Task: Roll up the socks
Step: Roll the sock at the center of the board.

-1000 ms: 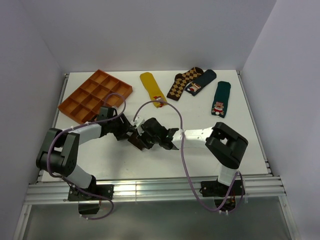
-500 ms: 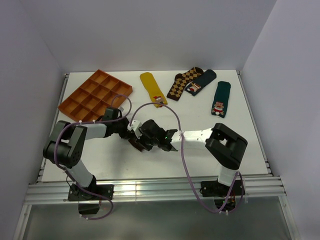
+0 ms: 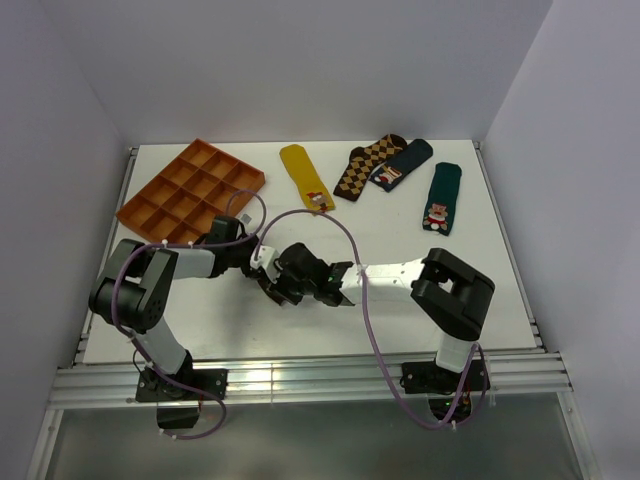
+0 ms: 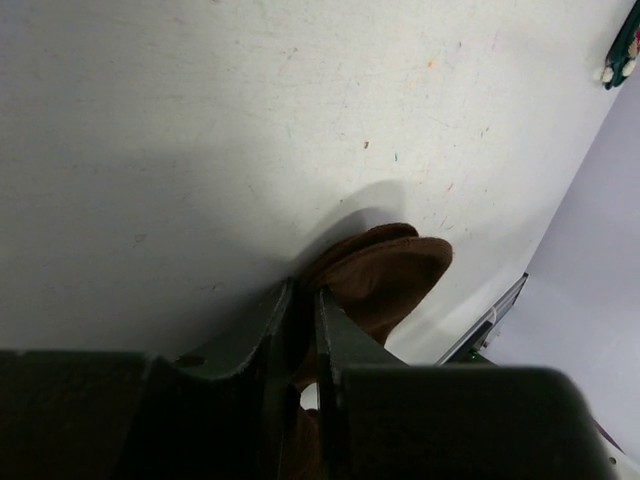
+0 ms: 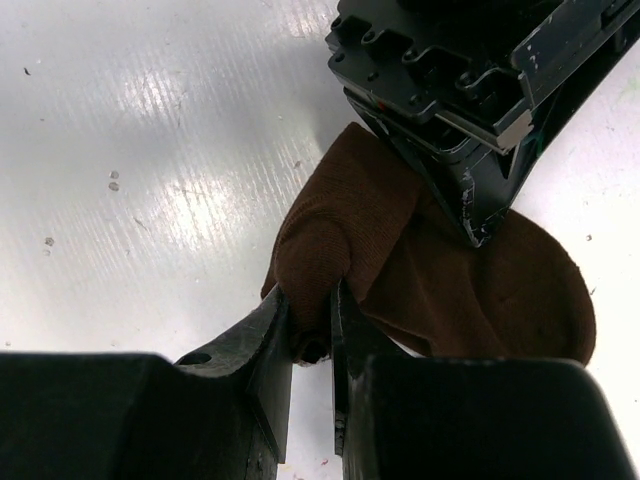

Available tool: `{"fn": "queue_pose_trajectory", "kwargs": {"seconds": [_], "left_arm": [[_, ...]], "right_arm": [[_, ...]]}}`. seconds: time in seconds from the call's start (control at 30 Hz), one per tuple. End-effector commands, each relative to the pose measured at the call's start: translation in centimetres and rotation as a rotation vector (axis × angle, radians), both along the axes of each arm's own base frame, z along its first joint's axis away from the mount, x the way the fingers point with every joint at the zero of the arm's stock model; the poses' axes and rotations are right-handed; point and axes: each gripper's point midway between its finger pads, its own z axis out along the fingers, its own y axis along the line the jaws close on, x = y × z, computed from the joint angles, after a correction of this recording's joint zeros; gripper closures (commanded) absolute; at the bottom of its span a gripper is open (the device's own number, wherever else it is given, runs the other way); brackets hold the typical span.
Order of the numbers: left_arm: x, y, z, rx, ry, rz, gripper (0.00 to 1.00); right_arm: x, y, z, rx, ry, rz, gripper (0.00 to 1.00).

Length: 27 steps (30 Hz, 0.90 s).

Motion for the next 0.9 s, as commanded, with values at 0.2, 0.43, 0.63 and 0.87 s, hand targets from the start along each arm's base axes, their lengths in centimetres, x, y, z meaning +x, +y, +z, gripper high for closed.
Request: {"fn": "queue_pose_trajectory", "kwargs": {"seconds": [0.2,0.43,0.63,0.87], "left_arm": [[-2.1,0.3,-1.6,0.021,0.025,-0.034,0.78],[-1.9,0.0,-0.5,-0.017,-0.010,-0.028,0.78],[-1.7,-0.3,-0.2,-0.050,-0.029,-0.020,0.77],[-0.7,-0.4,1.1,-0.065,-0.094,0.003,0.74]], "right_arm": [[-0.5,0.9,0.7,0.035,-0.038,0.056,1.00],[-1.7,1.2,-1.0,0.102,0.112,0.047,1.00],[-2.6,1.0,-2.1,0.152,0.262,0.077,1.00],[-3.6,1.0,-3.3,0.146,0.383,0.079,1.00]]}}
